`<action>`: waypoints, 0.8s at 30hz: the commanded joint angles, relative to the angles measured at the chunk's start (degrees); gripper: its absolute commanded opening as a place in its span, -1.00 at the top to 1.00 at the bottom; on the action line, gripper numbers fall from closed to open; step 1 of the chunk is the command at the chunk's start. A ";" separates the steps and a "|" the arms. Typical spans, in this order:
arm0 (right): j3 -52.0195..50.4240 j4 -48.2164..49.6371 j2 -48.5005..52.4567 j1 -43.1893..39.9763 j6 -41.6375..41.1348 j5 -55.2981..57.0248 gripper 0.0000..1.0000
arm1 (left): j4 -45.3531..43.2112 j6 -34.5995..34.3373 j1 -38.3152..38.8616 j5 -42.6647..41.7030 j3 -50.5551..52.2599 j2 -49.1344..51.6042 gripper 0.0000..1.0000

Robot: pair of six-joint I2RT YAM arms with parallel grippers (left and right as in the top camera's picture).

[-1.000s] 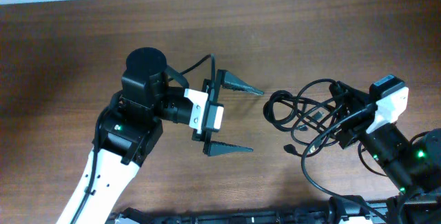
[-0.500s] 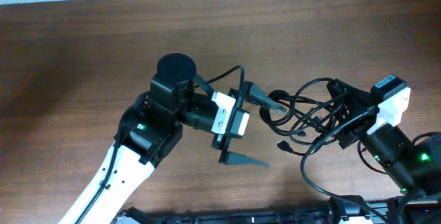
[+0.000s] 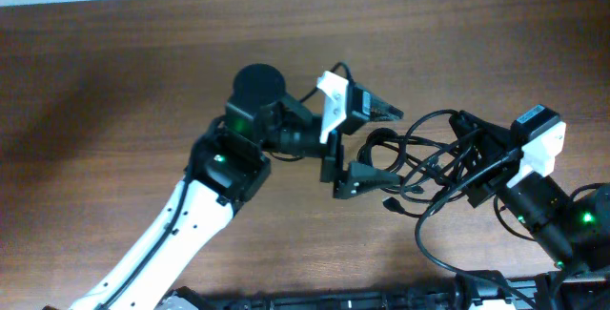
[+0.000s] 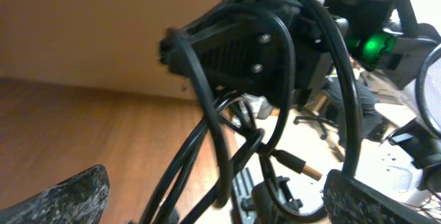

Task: Untangle cables

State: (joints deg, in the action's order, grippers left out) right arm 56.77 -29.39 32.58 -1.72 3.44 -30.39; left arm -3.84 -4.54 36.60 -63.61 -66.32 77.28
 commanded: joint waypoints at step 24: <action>0.50 -0.31 2.25 -0.17 0.61 4.35 0.92 | -9.42 -2.29 10.34 -2.23 -0.48 0.31 -0.73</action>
State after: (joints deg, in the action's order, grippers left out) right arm 56.77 -30.28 34.83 -1.72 4.54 -24.49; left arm -12.69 -6.92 46.30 -67.00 -66.32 77.54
